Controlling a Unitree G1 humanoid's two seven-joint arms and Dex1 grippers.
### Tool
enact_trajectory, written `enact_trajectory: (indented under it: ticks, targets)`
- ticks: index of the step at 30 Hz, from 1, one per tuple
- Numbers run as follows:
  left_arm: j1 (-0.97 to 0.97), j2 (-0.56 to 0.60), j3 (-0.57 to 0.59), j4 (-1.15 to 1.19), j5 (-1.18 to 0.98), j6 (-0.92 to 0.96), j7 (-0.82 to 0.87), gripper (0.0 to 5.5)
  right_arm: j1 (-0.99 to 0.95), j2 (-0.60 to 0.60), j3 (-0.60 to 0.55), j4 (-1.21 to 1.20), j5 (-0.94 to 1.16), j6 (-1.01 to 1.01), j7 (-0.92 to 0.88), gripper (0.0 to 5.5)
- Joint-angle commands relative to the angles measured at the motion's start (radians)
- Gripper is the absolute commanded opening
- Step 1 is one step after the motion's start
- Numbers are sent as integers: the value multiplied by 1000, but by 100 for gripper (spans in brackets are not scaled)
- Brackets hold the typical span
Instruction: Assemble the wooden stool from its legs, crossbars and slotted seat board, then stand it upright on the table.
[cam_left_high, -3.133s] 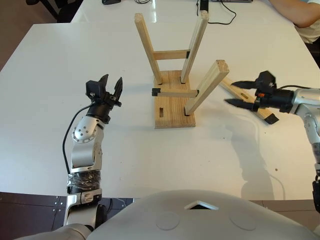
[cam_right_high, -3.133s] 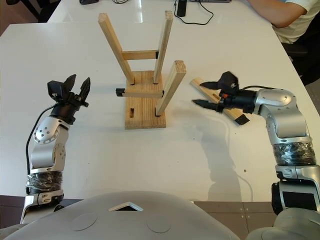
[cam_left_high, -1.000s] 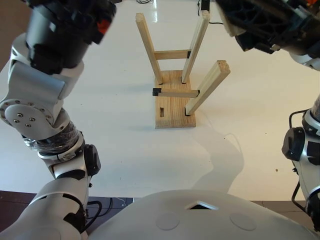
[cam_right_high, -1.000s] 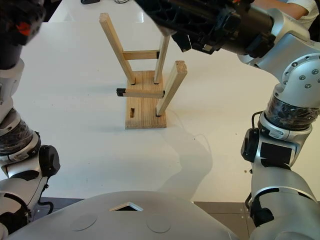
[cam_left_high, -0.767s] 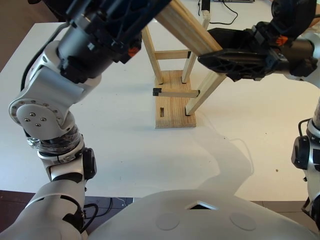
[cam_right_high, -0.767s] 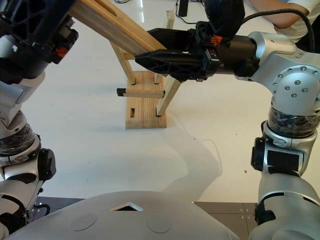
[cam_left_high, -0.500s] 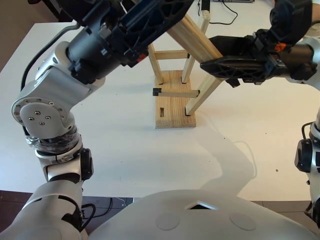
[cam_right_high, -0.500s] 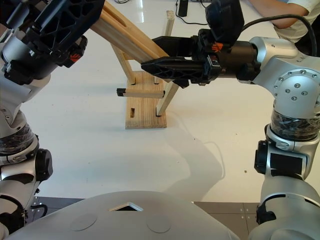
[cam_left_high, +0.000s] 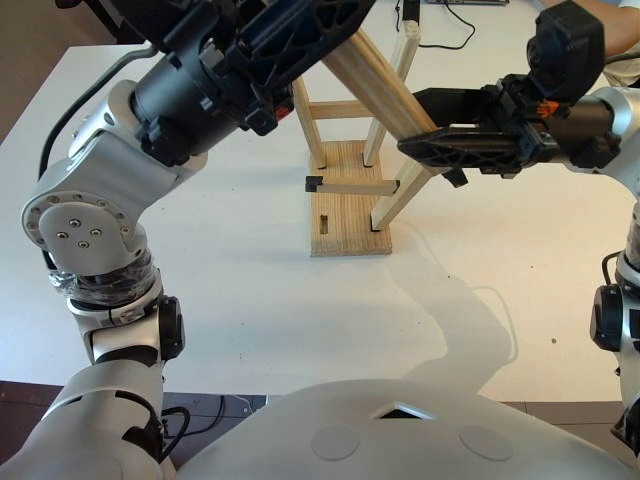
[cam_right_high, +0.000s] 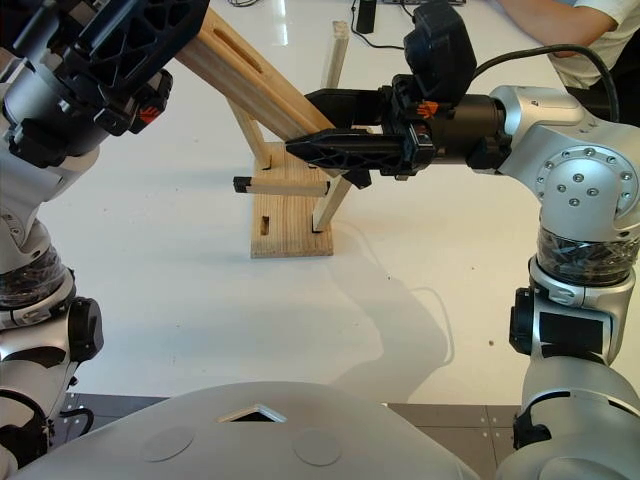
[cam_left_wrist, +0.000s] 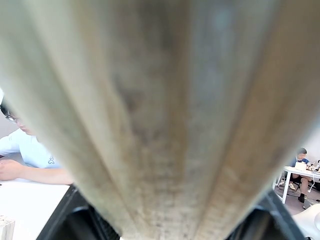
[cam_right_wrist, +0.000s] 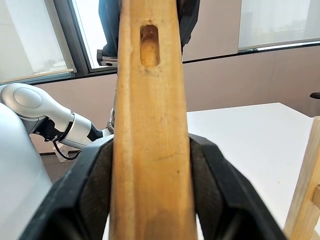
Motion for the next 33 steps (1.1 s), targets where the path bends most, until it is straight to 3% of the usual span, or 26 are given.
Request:
enact_trajectory:
  ticks: [1, 15, 22, 25, 33]
  targets:
    - [1, 22, 13, -13, 28, -7, -41, 208, -7, -11, -16, 36, -26, -3, -9, 204]
    - [13, 72, 66, 31, 115, -39, -91, 208, -90, 57, -132, 177, 96, 23, -125, 204]
    - [27, 98, 89, 61, 144, -52, -132, 208, -43, 55, -101, 143, -23, -65, -85, 204]
    - [22, 121, 122, 96, 177, -72, -150, 203, -53, 70, -121, 171, -58, -114, -78, 278]
    - [45, 177, 236, 146, 266, -111, -179, 203, -125, 91, -220, 245, -84, -174, -209, 395]
